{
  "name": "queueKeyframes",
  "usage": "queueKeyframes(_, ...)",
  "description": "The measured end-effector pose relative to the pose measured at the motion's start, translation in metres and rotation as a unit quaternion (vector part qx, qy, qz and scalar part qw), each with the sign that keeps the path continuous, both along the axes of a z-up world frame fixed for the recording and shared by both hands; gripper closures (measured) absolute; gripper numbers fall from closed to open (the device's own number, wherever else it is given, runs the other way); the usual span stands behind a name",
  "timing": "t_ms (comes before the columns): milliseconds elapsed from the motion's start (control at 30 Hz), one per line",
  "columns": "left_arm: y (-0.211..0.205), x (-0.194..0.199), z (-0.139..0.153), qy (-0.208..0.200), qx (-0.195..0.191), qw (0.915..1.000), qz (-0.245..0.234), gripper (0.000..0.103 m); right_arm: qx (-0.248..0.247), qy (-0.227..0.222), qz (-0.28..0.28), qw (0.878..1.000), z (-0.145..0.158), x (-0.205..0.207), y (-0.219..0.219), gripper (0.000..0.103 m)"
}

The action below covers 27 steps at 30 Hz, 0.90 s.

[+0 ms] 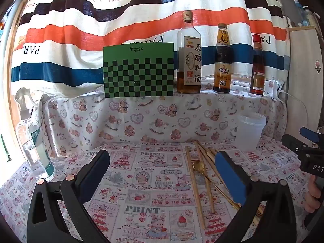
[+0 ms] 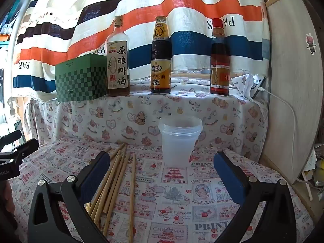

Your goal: Organize utensils

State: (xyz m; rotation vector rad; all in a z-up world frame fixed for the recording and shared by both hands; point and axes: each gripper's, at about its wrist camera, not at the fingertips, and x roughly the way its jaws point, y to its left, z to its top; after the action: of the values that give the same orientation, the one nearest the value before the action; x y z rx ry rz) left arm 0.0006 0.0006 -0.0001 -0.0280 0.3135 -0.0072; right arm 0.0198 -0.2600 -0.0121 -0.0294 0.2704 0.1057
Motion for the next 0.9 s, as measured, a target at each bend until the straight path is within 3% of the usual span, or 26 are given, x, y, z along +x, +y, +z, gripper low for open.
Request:
queueKeyframes(167,-0.004,-0.001,-0.005,0.017,0.005,0.9994,-0.031,0.000,-0.007,0.004,0.014,1.000,0.000,0.000,0.002,0.000)
queueKeyframes(367,0.000,-0.003,-0.008,0.007,0.011,0.9998,-0.014,0.000,-0.005,-0.007,0.014,1.000,-0.002,-0.003,0.004,0.000)
queueKeyframes(500,-0.001,0.001,-0.003,0.011,0.017,0.9996,0.022,0.000,-0.004,-0.002,0.011,1.000,0.000,-0.001,0.000,0.000)
queueKeyframes(667,0.002,-0.001,-0.002,0.006,0.010,0.9999,0.006,0.000,-0.006,-0.003,0.009,1.000,0.000,-0.001,0.001,0.000)
queueKeyframes(800,-0.006,-0.007,0.000,-0.007,0.023,0.9997,-0.006,0.000,-0.002,-0.004,-0.024,1.000,0.001,-0.002,-0.001,0.000)
queueKeyframes(900,-0.005,-0.005,0.000,-0.003,0.021,0.9998,-0.001,0.000,0.000,0.002,-0.011,1.000,0.001,0.000,-0.001,0.000)
